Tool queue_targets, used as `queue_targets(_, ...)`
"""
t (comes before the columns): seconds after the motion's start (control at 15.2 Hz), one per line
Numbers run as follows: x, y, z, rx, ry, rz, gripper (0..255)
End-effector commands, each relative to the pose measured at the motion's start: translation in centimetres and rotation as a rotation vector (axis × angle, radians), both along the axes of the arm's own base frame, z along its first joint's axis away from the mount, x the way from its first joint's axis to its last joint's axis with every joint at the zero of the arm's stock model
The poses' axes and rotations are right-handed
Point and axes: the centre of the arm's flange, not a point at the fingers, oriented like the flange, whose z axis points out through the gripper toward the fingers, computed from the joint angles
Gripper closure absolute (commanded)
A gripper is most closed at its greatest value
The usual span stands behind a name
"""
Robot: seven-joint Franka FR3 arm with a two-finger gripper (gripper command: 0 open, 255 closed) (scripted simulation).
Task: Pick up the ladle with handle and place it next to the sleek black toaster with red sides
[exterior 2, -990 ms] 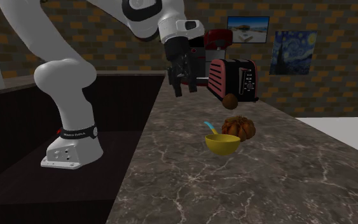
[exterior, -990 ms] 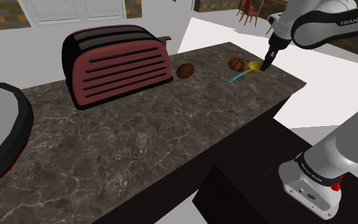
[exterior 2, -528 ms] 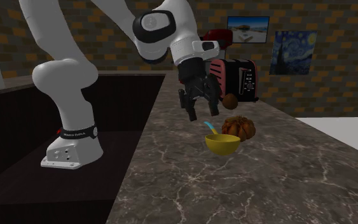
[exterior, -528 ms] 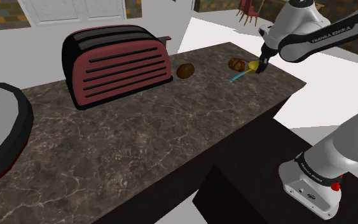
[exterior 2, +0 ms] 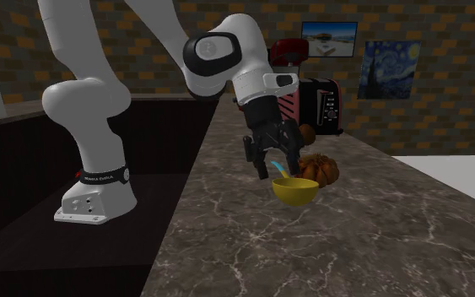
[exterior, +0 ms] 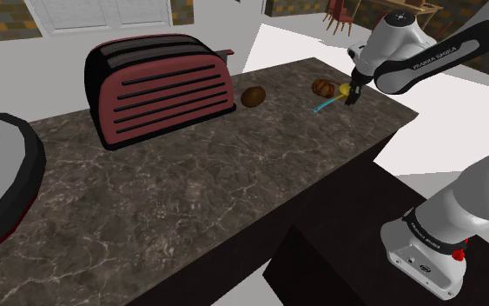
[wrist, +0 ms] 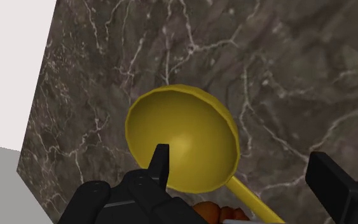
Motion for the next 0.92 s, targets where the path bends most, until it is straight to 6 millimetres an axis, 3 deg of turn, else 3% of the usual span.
queue_targets(0.0,0.1,-0.13,-0.34,0.0,-0.001,0.0,0)
queue_targets(0.46,0.1,-0.13,-0.33,0.0,0.0,0.0,0)
queue_targets(0.53,0.1,-0.13,-0.33,0.0,0.0,0.0,255)
queue_targets(0.86,0.1,-0.14,-0.33,0.0,0.0,0.0,255)
